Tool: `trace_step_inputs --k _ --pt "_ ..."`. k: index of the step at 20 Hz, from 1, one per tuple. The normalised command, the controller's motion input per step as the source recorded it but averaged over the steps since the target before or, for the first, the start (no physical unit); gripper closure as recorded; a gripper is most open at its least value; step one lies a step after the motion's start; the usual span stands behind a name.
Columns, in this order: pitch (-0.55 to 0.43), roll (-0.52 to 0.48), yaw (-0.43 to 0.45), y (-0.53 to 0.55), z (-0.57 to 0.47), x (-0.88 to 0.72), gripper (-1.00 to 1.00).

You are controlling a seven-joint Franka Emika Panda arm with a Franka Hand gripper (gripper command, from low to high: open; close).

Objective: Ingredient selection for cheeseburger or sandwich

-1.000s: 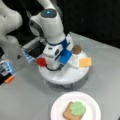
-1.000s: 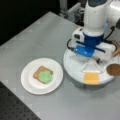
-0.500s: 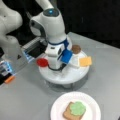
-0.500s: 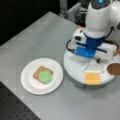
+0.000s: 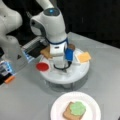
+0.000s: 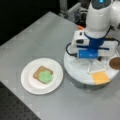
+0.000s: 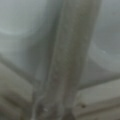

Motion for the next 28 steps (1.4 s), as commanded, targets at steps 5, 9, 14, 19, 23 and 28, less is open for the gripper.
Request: trace_step_inputs --k 5,9,14,19,23,28 --pt "0.117 -0.048 0.604 0.26 0.05 -0.03 -1.0" --pt "0.055 0.007 0.655 0.28 0.07 0.1 -1.0" --pt "0.048 0.04 0.556 0.24 0.08 0.13 -1.0" --pt "0.045 0.012 0.354 0.23 0.21 0.15 -1.0" --pt "0.065 0.04 0.2 0.22 0.18 0.12 -1.0" --pt "0.085 0.055 0.092 0.23 0.13 0.07 -1.0"
